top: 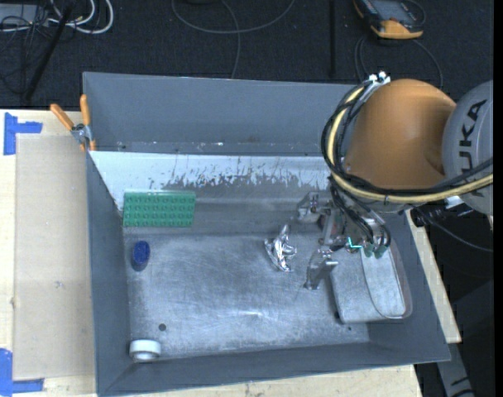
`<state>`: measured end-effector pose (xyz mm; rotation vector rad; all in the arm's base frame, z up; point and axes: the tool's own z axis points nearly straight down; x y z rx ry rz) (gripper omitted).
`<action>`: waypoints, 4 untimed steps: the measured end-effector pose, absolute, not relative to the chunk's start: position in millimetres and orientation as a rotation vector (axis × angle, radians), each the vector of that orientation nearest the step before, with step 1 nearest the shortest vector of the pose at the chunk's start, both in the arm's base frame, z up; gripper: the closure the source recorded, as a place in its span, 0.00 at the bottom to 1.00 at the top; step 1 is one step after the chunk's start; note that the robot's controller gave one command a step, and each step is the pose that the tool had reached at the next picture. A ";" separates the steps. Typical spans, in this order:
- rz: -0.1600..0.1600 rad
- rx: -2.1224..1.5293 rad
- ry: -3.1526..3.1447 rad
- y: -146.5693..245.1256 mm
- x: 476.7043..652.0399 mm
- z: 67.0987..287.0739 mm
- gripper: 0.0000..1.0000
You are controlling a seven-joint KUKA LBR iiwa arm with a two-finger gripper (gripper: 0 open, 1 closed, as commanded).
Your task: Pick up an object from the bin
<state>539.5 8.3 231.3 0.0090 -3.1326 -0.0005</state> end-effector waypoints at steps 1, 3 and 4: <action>-0.003 0.412 -3.119 -19.3 603.2 70.3 0.00; -0.003 1.134 -2.931 -20.8 622.0 99.4 0.00; -0.001 1.803 -2.576 -11.2 622.0 72.5 0.00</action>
Offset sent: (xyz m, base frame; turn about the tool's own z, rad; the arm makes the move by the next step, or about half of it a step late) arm 0.0617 -0.0291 -0.1613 -0.2579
